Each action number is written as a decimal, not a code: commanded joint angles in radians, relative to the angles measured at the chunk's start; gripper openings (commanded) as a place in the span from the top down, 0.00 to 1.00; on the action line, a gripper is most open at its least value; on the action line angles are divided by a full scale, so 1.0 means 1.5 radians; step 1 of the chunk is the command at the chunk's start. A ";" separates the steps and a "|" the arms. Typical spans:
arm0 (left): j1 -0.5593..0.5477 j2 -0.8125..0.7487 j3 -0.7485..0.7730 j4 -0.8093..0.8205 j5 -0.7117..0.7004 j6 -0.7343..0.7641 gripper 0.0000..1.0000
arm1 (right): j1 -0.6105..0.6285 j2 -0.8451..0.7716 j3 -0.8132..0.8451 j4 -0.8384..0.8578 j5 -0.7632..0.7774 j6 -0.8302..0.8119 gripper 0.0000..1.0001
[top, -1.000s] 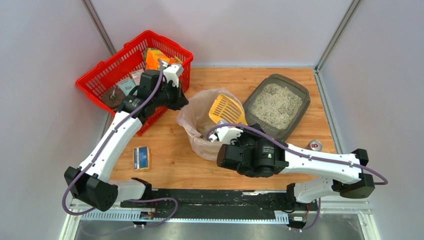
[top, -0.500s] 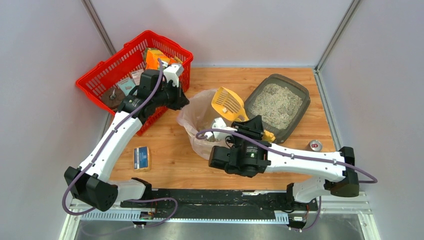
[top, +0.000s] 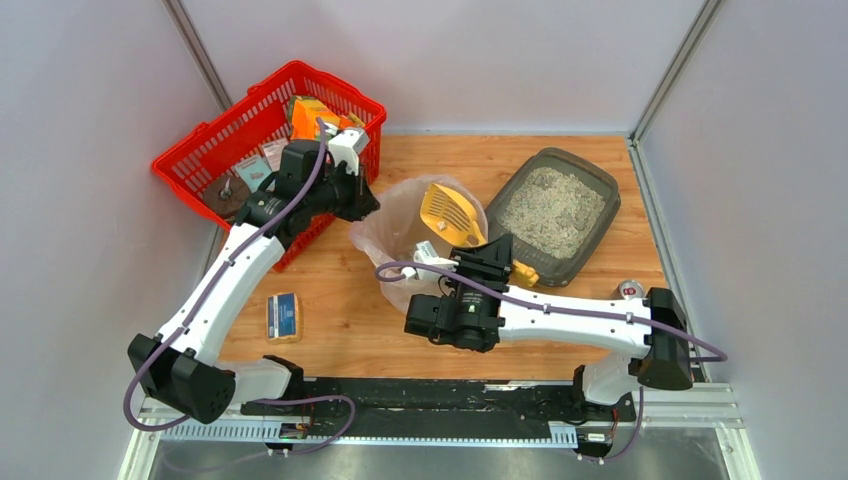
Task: Clean the litter box
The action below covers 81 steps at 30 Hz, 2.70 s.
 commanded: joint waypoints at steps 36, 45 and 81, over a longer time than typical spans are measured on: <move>0.019 -0.149 -0.046 0.080 -0.050 0.039 0.30 | -0.077 -0.151 0.071 0.004 -0.408 -0.245 1.00; 0.019 -0.106 -0.072 0.254 0.336 -0.060 0.30 | -0.086 -0.145 0.122 0.018 -0.423 -0.277 1.00; -0.048 0.068 -0.128 0.406 0.417 -0.273 1.00 | -0.093 -0.264 -0.013 0.272 -0.447 -0.365 0.52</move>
